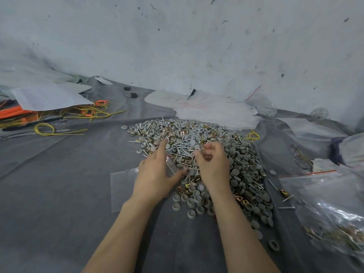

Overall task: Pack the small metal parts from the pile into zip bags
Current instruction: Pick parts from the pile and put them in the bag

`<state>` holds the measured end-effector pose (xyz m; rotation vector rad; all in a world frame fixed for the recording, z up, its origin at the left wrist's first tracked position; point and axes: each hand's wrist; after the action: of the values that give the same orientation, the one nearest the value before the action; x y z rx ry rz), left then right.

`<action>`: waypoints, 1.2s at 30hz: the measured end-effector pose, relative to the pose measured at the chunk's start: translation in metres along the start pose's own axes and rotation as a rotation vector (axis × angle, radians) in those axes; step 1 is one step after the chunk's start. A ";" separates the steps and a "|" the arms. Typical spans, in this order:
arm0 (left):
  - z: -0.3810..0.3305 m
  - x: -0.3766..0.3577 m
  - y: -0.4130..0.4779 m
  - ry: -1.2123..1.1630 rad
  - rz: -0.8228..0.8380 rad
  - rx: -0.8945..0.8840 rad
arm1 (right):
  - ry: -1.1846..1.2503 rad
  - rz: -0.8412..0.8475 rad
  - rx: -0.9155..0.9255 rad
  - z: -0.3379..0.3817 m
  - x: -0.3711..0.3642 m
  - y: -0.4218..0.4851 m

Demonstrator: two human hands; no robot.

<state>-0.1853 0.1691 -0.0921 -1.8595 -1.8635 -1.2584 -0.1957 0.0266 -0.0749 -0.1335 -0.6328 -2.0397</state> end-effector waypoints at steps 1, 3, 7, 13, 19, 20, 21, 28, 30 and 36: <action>0.000 0.000 -0.001 -0.006 -0.004 -0.008 | 0.046 -0.001 -0.005 0.001 0.000 0.000; 0.000 0.000 -0.002 -0.008 -0.011 -0.023 | 0.072 0.061 0.013 0.004 -0.003 -0.001; 0.003 -0.001 -0.003 -0.015 -0.028 -0.042 | 0.071 0.403 0.070 0.012 -0.011 -0.008; 0.009 -0.001 -0.001 -0.016 -0.075 0.012 | -0.359 0.168 0.166 0.005 -0.002 -0.006; 0.011 -0.005 0.001 0.000 -0.106 0.022 | -0.720 0.285 0.101 0.002 -0.012 -0.016; 0.011 -0.006 0.002 0.003 -0.108 0.022 | -0.711 0.256 0.104 0.003 -0.013 -0.016; 0.011 -0.006 0.002 0.003 -0.109 0.024 | -0.715 0.236 0.108 0.003 -0.013 -0.016; 0.011 -0.008 0.003 0.003 -0.127 0.027 | -0.845 0.241 0.078 0.005 -0.022 -0.020; 0.011 -0.008 0.003 0.003 -0.127 0.029 | -0.835 0.211 0.088 0.004 -0.023 -0.020; 0.011 -0.009 0.003 0.019 -0.122 0.025 | -0.800 0.209 0.113 0.003 -0.024 -0.020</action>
<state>-0.1769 0.1698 -0.1035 -1.7393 -1.9998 -1.2791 -0.2003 0.0549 -0.0883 -0.9368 -1.1594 -1.7002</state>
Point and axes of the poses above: each hand's wrist, its own y-axis towards the middle knuckle, its own x-axis out of the back of the hand, z = x × y, and after that the axes turned 1 degree about z, right-handed
